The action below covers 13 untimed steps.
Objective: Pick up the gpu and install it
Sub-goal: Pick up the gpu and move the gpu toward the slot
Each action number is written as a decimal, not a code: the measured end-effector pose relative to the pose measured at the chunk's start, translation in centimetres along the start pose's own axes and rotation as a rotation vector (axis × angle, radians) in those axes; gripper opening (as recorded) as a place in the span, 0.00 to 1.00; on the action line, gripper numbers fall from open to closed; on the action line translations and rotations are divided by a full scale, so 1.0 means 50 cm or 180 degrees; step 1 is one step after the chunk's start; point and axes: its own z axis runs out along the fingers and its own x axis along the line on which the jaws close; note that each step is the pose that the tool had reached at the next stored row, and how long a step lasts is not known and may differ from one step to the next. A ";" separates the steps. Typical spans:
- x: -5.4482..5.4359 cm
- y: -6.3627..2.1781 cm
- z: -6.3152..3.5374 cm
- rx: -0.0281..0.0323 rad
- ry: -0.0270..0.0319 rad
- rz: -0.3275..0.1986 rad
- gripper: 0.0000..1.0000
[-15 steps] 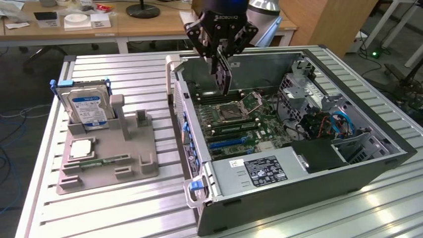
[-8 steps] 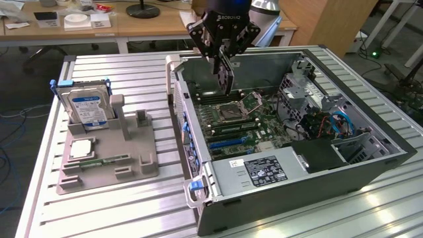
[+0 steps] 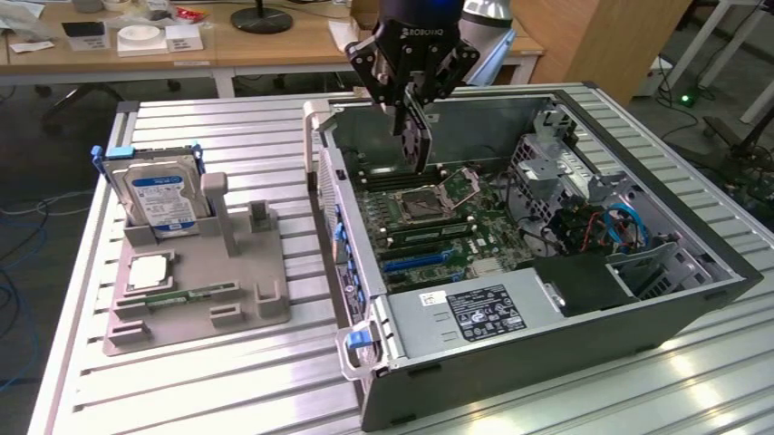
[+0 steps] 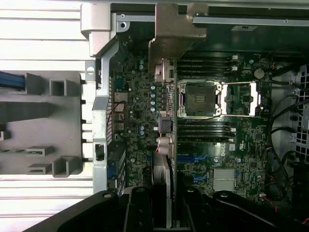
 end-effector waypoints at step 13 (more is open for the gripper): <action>-0.035 0.001 0.002 0.0000 0.0000 0.0000 0.28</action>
